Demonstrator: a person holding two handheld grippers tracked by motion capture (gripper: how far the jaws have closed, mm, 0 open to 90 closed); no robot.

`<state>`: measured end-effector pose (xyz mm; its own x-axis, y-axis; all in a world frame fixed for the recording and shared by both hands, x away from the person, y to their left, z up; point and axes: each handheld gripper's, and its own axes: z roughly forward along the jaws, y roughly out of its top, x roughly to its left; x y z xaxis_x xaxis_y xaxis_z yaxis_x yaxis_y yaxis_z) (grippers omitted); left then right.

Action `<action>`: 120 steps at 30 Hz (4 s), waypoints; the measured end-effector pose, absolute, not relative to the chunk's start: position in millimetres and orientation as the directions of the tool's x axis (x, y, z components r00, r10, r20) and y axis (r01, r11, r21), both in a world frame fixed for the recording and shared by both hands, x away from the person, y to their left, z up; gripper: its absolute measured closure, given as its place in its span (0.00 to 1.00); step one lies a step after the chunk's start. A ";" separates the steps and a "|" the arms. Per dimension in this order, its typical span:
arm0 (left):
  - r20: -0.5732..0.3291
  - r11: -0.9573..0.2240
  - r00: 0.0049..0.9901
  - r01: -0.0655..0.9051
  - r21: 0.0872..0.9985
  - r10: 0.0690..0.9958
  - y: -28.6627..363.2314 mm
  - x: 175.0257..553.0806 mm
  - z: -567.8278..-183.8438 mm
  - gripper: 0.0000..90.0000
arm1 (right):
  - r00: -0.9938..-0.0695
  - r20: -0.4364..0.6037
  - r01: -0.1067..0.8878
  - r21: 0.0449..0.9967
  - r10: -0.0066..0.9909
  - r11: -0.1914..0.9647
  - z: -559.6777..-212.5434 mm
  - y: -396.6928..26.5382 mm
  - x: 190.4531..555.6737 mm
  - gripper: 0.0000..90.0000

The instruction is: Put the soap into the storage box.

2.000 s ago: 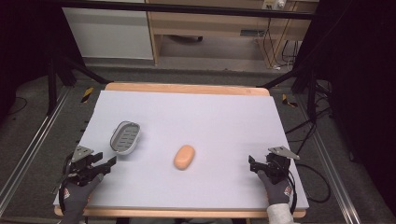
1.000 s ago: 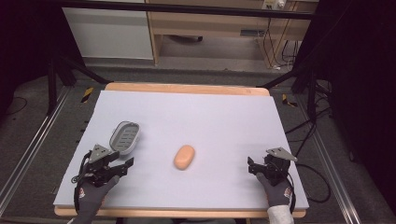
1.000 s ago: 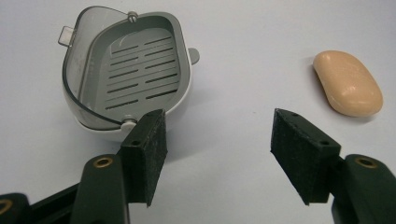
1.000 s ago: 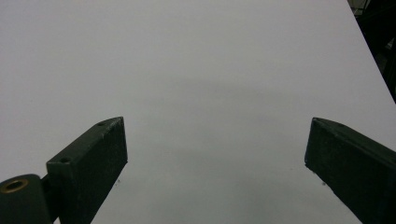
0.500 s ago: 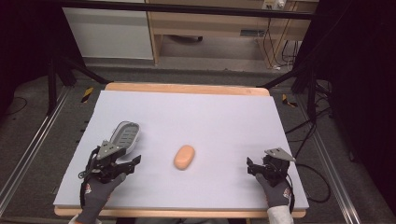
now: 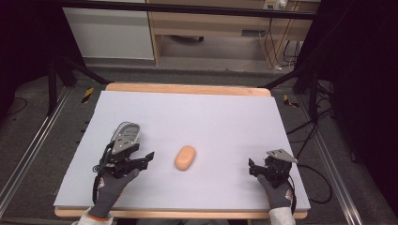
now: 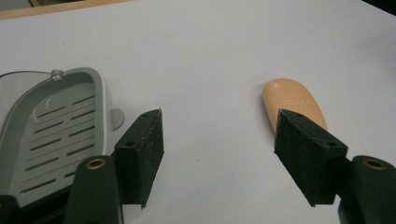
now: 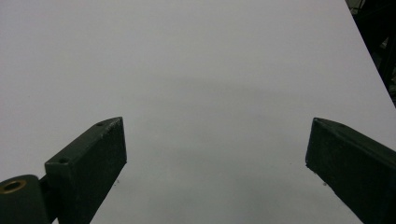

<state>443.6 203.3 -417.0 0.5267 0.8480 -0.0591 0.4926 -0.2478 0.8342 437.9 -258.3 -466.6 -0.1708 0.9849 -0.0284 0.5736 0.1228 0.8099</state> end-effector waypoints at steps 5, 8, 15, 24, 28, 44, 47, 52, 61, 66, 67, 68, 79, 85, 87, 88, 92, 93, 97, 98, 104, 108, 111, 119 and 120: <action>-0.052 -0.260 0.537 0.487 0.834 0.842 191.9 446.2 -414.9 0.35 | -0.172 -0.027 0.573 0.810 0.985 0.123 -466.5 -258.5 437.9 0.06; -0.053 -0.263 0.545 0.486 0.833 0.837 185.0 448.3 -414.4 0.35 | -0.174 -0.029 0.574 0.809 0.984 0.125 -466.6 -257.7 438.0 0.06; -0.057 -0.270 0.560 0.484 0.832 0.827 170.8 454.2 -413.6 0.35 | -0.174 -0.028 0.576 0.808 0.984 0.125 -466.7 -257.3 438.8 0.06; -0.057 -0.286 0.578 0.483 0.828 0.814 151.4 461.6 -414.0 0.34 | -0.173 -0.034 0.575 0.808 0.984 0.129 -466.3 -256.7 438.9 0.06; -0.050 -0.298 0.585 0.482 0.824 0.809 142.7 465.6 -414.7 0.33 | -0.171 -0.036 0.574 0.809 0.985 0.129 -466.1 -256.4 438.8 0.06; -0.024 -0.350 0.599 0.499 0.793 0.800 118.4 479.1 -419.4 0.30 | -0.170 -0.037 0.574 0.808 0.985 0.130 -465.9 -256.6 439.0 0.06; -0.018 -0.361 0.604 0.500 0.787 0.797 113.2 481.1 -421.4 0.30 | -0.171 -0.037 0.575 0.808 0.985 0.130 -465.9 -256.4 439.2 0.06; -0.016 -0.371 0.607 0.506 0.779 0.794 107.0 483.2 -425.9 0.30 | -0.173 -0.032 0.573 0.810 0.984 0.127 -465.3 -256.2 439.1 0.06; -0.006 -0.405 0.614 0.527 0.747 0.789 97.7 488.6 -435.9 0.30 | -0.176 -0.038 0.574 0.808 0.984 0.133 -465.3 -255.5 439.7 0.06; 0.004 -0.425 0.618 0.536 0.729 0.786 92.9 490.4 -440.8 0.29 | -0.180 -0.040 0.575 0.807 0.983 0.138 -465.2 -255.2 439.7 0.06; 0.004 -0.431 0.621 0.539 0.724 0.784 91.9 490.5 -441.7 0.29 | -0.181 -0.040 0.575 0.806 0.983 0.139 -465.2 -255.1 439.7 0.06; 0.002 -0.428 0.620 0.539 0.726 0.784 90.9 490.6 -442.5 0.29 | -0.181 -0.040 0.575 0.806 0.983 0.139 -465.2 -255.1 439.8 0.06; 0.005 -0.447 0.627 0.550 0.706 0.779 81.4 490.8 -450.3 0.29 | -0.185 -0.037 0.579 0.803 0.982 0.140 -465.8 -254.8 440.1 0.06; 0.003 -0.461 0.631 0.563 0.686 0.776 78.0 492.0 -455.8 0.29 | -0.185 -0.034 0.583 0.801 0.982 0.137 -466.2 -254.7 440.4 0.06; 0.002 -0.465 0.634 0.565 0.682 0.774 77.2 492.4 -458.1 0.29 | -0.186 -0.033 0.583 0.800 0.982 0.138 -466.3 -254.7 440.4 0.06; 0.000 -0.464 0.632 0.568 0.680 0.775 76.7 492.3 -459.4 0.29 | -0.186 -0.033 0.584 0.800 0.982 0.138 -466.4 -254.7 440.5 0.06; -0.005 -0.467 0.631 0.579 0.668 0.776 75.1 493.1 -463.3 0.29 | -0.188 -0.034 0.586 0.798 0.982 0.140 -466.8 -254.6 440.7 0.06; -0.003 -0.469 0.631 0.581 0.665 0.776 74.6 493.4 -464.0 0.29 | -0.188 -0.034 0.587 0.798 0.982 0.140 -466.9 -254.6 440.7 0.06; -0.007 -0.470 0.629 0.589 0.658 0.778 73.1 494.5 -465.9 0.29 | -0.187 -0.033 0.588 0.797 0.982 0.139 -467.0 -254.6 440.9 0.06; -0.007 -0.471 0.629 0.590 0.656 0.777 72.9 494.9 -466.6 0.29 | -0.188 -0.033 0.588 0.797 0.982 0.140 -467.1 -254.6 441.0 0.06; -0.003 -0.475 0.626 0.595 0.648 0.780 71.7 495.2 -468.2 0.30 | -0.190 -0.032 0.589 0.796 0.981 0.140 -467.2 -254.5 441.1 0.06; -0.012 -0.469 0.622 0.604 0.645 0.783 71.8 495.8 -468.8 0.31 | -0.190 -0.029 0.591 0.795 0.981 0.138 -467.2 -254.3 441.2 0.06; -0.018 -0.464 0.616 0.613 0.639 0.788 70.9 496.6 -470.5 0.30 | -0.191 -0.030 0.592 0.794 0.981 0.139 -467.3 -254.2 441.3 0.06; -0.005 -0.475 0.616 0.612 0.632 0.788 69.7 496.1 -472.0 0.32 | -0.191 -0.028 0.592 0.794 0.981 0.138 -467.2 -254.0 441.2 0.06; -0.004 -0.475 0.615 0.613 0.632 0.788 69.6 496.1 -471.9 0.32 | -0.190 -0.029 0.592 0.794 0.981 0.138 -467.2 -253.8 441.2 0.06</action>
